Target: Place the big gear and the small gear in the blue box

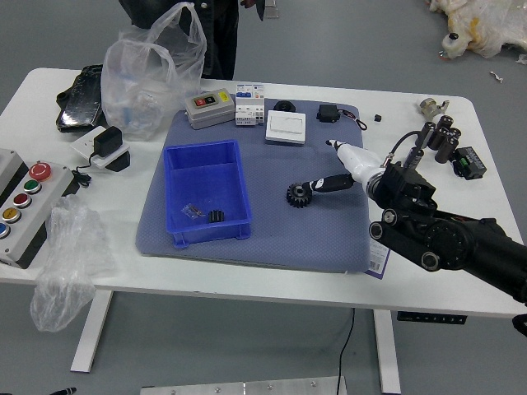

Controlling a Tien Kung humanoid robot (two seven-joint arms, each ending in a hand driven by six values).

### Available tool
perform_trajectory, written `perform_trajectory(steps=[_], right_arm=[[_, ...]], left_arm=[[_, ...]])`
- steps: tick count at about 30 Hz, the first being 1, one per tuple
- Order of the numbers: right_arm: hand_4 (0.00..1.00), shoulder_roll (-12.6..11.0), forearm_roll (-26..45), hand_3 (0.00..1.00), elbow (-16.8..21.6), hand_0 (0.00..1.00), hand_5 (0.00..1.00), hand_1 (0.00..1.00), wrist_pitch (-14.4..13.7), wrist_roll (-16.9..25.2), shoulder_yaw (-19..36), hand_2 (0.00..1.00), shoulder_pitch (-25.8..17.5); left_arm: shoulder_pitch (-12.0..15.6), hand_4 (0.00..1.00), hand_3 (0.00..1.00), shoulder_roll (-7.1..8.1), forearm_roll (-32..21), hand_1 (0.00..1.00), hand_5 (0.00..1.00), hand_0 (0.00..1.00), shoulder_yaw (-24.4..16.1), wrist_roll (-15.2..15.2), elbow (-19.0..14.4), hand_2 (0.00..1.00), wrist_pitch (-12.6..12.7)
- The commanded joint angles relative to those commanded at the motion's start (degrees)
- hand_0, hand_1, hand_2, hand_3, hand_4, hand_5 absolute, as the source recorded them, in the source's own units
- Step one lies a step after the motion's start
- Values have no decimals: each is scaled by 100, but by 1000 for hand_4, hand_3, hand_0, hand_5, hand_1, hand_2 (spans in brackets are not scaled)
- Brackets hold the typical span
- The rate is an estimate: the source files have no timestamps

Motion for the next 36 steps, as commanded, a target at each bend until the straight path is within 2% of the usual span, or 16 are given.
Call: perform_trajectory(steps=[3, 4, 9, 10, 15, 16, 21, 22, 27, 28, 33, 34, 36], right_arm=[[998, -3, -40, 998, 201, 998, 572, 998, 3, -42, -40, 998, -39], [998, 3, -39, 998, 239, 998, 534, 873, -1, -50, -68, 940, -46], [998, 78, 9, 998, 263, 998, 534, 873, -119, -102, -307, 940, -46], [959, 114, 29, 998, 223, 998, 303, 721, -209, -126, -399, 753, -39], [959, 216, 76, 998, 91, 998, 303, 721, -433, -215, -636, 753, -35], [704, 235, 67, 939, 75, 931, 43, 607, -481, -234, -683, 511, -36], [704, 276, -14, 939, 60, 931, 43, 607, -591, -305, -816, 511, -43], [624, 279, -26, 850, 60, 877, 6, 556, -617, -307, -831, 438, -46], [624, 267, -69, 850, 77, 877, 6, 556, -793, -235, -823, 438, -52], [598, 259, -78, 792, 89, 837, 2, 540, -845, -203, -802, 417, -51], [598, 215, -108, 792, 161, 837, 2, 540, -1064, -28, -663, 417, -34], [595, 210, -109, 741, 169, 823, 28, 553, -1093, -2, -643, 406, -31], [595, 199, -96, 741, 182, 823, 28, 553, -1153, 56, -607, 406, -26]], left_arm=[[0, 817, 730, -2, 1, 623, 594, 716, 0, -4, 1, 628, 0], [-2, 818, 730, -1, -2, 623, 595, 716, 3, -6, 2, 628, 1], [-11, 818, 730, -2, 0, 623, 595, 716, 7, -12, 3, 628, -1], [-13, 817, 729, -2, 2, 623, 594, 716, 5, -11, 2, 628, -1], [-20, 817, 729, -5, 4, 623, 594, 716, 6, -15, 3, 628, -2], [-22, 816, 730, -5, 4, 623, 594, 716, 6, -17, 3, 628, -2], [-25, 816, 730, -5, -11, 623, 594, 716, 21, -28, 5, 628, -1], [-24, 816, 729, -5, -17, 623, 595, 716, 27, -32, 5, 628, -1], [-24, 816, 729, -6, -66, 623, 595, 716, 81, -65, 10, 628, 2], [-24, 817, 729, -6, -82, 623, 597, 716, 100, -75, 11, 628, 3], [-24, 817, 729, -10, -130, 623, 597, 716, 155, -105, 15, 628, 3], [-24, 818, 730, -11, -133, 624, 599, 716, 158, -107, 15, 628, 4], [-25, 818, 730, -11, -135, 624, 599, 716, 162, -109, 15, 628, 3]])
